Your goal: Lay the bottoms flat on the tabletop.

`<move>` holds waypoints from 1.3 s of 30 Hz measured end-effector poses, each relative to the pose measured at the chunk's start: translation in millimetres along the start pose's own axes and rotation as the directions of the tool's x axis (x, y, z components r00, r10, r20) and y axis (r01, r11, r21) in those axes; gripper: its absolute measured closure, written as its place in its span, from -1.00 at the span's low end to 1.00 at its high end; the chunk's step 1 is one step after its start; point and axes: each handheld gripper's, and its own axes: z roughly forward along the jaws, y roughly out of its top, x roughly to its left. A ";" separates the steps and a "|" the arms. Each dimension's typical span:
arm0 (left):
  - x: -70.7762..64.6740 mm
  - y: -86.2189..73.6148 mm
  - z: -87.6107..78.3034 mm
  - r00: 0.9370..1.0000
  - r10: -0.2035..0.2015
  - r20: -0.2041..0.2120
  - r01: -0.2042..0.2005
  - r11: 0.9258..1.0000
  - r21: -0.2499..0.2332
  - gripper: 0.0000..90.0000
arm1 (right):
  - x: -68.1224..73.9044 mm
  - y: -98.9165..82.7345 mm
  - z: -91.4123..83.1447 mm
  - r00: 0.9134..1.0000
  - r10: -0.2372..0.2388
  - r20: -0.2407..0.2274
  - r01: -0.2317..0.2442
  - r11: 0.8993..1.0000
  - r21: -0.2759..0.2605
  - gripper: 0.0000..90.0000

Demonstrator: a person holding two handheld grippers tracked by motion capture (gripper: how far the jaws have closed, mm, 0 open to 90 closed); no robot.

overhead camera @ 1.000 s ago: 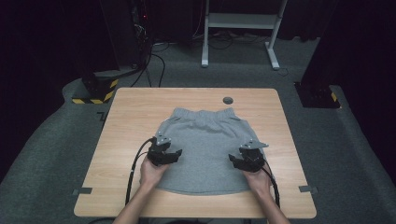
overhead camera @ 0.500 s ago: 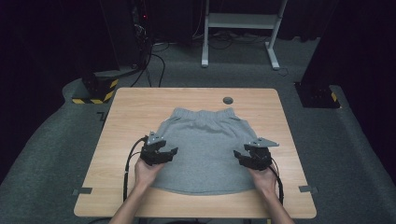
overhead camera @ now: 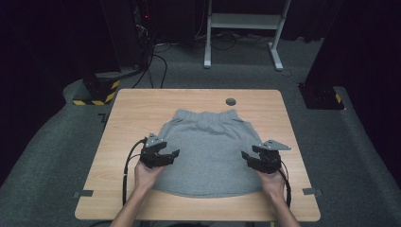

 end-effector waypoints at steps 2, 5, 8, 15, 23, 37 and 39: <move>2.0 1.4 -4.5 1.000 -0.008 0.009 0.008 1.000 -0.015 -0.30 | -0.8 -0.4 -3.2 1.000 0.006 0.000 -0.006 1.000 -0.009 -0.02; 3.5 1.2 -7.1 1.000 -0.011 0.007 0.011 1.000 -0.020 -0.32 | -1.6 -0.7 -6.3 1.000 0.011 0.004 -0.011 1.000 -0.014 -0.02; 5.5 0.0 -9.2 1.000 -0.016 0.007 0.016 1.000 -0.023 -0.33 | -3.7 -1.3 -9.1 1.000 0.011 0.003 -0.011 1.000 -0.025 -0.02; 11.3 -3.2 -16.0 0.999 -0.043 0.015 0.044 0.998 -0.041 -0.38 | -7.5 -2.4 -16.1 1.000 0.024 0.009 -0.024 0.999 -0.040 -0.02; 16.6 -5.7 -23.7 0.998 -0.069 0.009 0.069 0.995 -0.069 -0.44 | -10.3 -2.9 -22.5 0.999 0.035 0.015 -0.035 0.998 -0.055 -0.02; 23.7 -11.7 -36.1 0.996 -0.086 -0.002 0.086 0.992 -0.091 -0.47 | -18.9 -8.6 -33.9 0.997 0.067 0.031 -0.064 0.995 -0.083 -0.02; 25.9 -14.1 -38.3 0.996 -0.090 -0.006 0.090 0.992 -0.088 -0.47 | -19.6 -9.9 -35.4 0.997 0.072 0.033 -0.069 0.994 -0.085 -0.02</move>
